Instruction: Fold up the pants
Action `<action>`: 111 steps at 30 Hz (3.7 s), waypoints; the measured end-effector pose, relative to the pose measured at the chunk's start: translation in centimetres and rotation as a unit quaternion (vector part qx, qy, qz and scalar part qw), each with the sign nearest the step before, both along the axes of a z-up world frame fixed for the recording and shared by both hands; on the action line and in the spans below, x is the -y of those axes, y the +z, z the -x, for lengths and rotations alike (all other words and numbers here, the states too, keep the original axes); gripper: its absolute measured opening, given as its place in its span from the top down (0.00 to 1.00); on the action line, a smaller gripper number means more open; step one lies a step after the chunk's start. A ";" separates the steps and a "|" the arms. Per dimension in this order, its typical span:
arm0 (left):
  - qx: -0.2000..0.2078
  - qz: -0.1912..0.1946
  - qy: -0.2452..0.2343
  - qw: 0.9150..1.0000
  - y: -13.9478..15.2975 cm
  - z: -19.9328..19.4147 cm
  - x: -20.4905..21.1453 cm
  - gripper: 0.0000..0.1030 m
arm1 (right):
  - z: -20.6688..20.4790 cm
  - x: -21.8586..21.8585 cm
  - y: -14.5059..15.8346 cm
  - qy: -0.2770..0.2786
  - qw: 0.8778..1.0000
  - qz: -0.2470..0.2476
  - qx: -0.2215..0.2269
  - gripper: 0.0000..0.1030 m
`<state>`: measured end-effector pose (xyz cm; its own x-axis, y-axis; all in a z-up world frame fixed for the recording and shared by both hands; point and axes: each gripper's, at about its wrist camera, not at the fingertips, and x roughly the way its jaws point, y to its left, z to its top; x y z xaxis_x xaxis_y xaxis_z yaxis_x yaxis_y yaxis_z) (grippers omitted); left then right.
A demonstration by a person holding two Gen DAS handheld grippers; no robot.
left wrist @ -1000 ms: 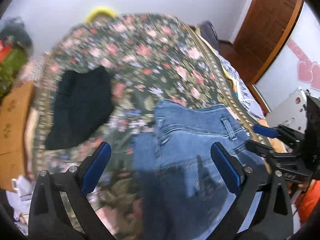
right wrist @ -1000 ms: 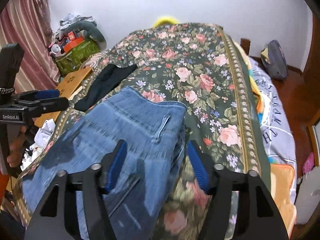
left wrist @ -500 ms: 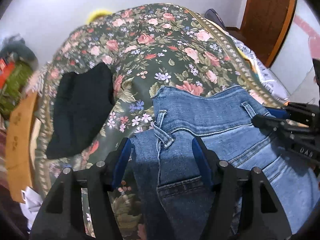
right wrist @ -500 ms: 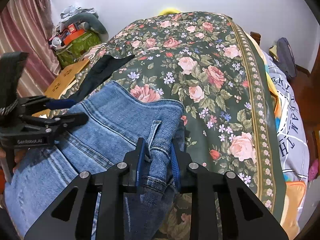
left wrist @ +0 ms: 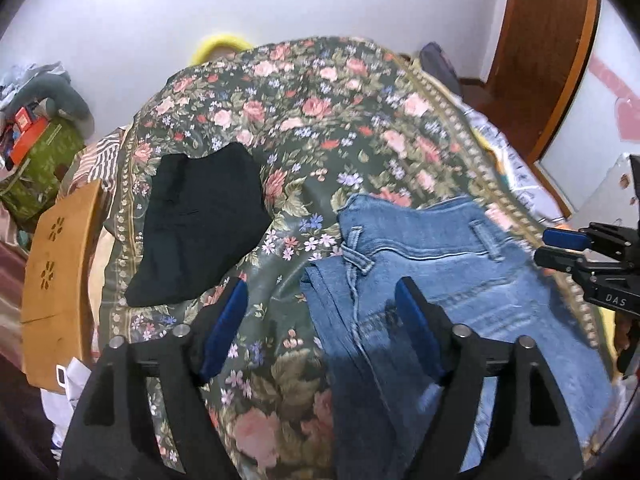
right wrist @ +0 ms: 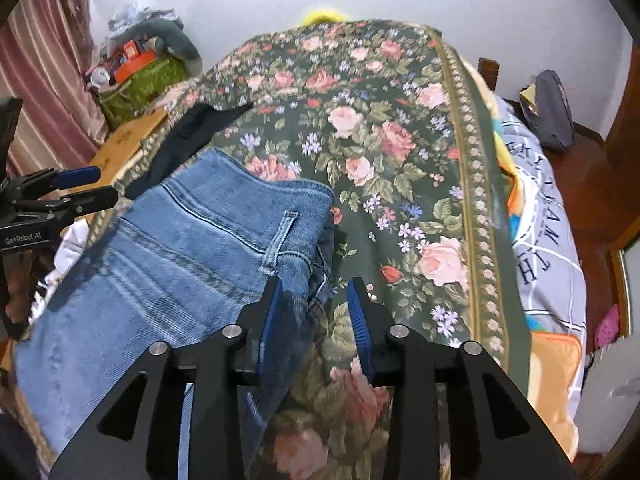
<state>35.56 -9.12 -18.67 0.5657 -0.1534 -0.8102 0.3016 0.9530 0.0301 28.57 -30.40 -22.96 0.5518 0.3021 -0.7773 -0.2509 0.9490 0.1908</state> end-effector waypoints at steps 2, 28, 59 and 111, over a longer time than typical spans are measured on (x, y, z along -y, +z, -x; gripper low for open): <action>0.001 0.017 0.003 1.000 0.7 0.8 -0.4 0.13 | 0.8 0.1 0.9 -0.001 1.000 -0.014 0.011 0.48; -0.195 0.116 -0.046 0.973 -7.1 -1.5 2.1 0.12 | -1.2 -1.6 -6.1 0.041 0.975 -0.174 -0.132 0.42; -0.098 0.116 0.023 0.988 -0.3 -2.2 -8.0 0.73 | -5.2 -11.1 0.5 0.073 0.993 -0.086 -0.041 0.82; 0.066 0.106 0.033 0.992 8.3 -5.2 -11.3 0.61 | -7.6 -16.1 8.3 0.147 0.980 -0.102 0.085 0.77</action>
<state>40.77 2.22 -10.41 0.6791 -0.2714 -0.6821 0.2456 0.9596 -0.1373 36.14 -14.33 -14.65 0.5331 0.6081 -0.5883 -0.5530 0.7767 0.3017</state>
